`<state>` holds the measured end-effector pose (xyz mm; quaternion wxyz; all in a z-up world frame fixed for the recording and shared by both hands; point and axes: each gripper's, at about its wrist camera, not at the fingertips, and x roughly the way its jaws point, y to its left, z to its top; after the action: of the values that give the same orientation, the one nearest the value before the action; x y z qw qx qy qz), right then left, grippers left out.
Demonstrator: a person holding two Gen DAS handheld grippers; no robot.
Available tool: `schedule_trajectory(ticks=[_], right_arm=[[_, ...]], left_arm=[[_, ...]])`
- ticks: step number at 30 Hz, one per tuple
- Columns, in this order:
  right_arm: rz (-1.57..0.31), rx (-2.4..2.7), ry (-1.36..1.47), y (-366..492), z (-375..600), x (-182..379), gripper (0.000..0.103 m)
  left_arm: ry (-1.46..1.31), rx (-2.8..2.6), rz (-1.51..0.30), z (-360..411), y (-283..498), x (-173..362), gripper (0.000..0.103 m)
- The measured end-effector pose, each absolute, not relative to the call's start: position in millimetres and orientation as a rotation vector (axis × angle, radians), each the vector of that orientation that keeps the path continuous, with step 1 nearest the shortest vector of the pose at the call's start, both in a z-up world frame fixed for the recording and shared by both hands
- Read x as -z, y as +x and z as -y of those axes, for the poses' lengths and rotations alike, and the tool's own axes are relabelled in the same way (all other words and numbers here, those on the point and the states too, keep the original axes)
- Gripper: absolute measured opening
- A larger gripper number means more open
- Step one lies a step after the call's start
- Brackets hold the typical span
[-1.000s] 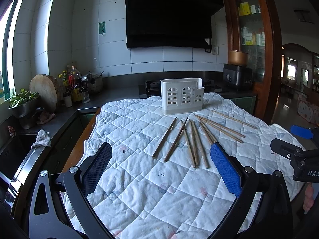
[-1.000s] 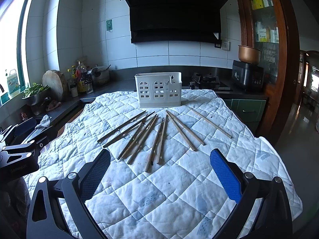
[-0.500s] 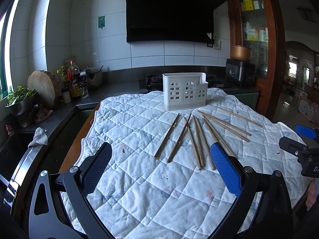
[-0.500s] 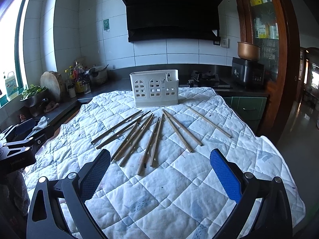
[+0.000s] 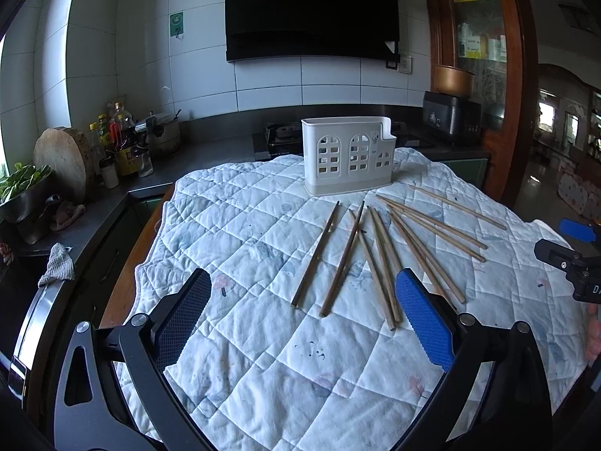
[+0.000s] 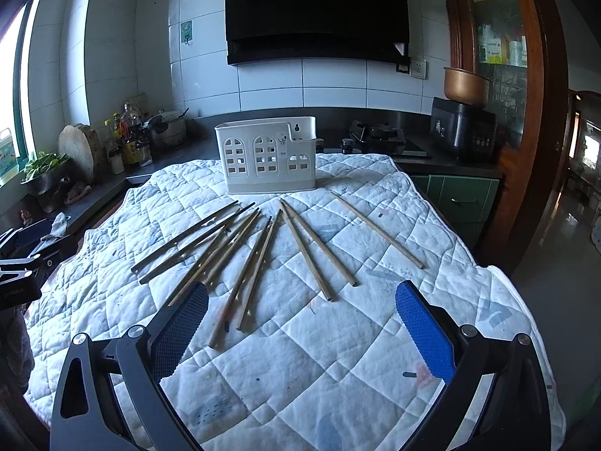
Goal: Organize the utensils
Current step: 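Lower the left tool toward one chopstick while the right tool approaches another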
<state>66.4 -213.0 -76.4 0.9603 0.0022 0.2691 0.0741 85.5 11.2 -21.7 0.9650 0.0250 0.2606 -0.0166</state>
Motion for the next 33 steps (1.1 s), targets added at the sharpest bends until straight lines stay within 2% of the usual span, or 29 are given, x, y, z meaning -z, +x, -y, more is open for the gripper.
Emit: schedule_trajectory(ticks=[33], right_arm=[[-0.726,-0.195,-0.043,158.2,258.6,104.4,0.097]], left_arm=[[0.010,0.031,-0.720,-27.9,169.9,59.9,0.096]])
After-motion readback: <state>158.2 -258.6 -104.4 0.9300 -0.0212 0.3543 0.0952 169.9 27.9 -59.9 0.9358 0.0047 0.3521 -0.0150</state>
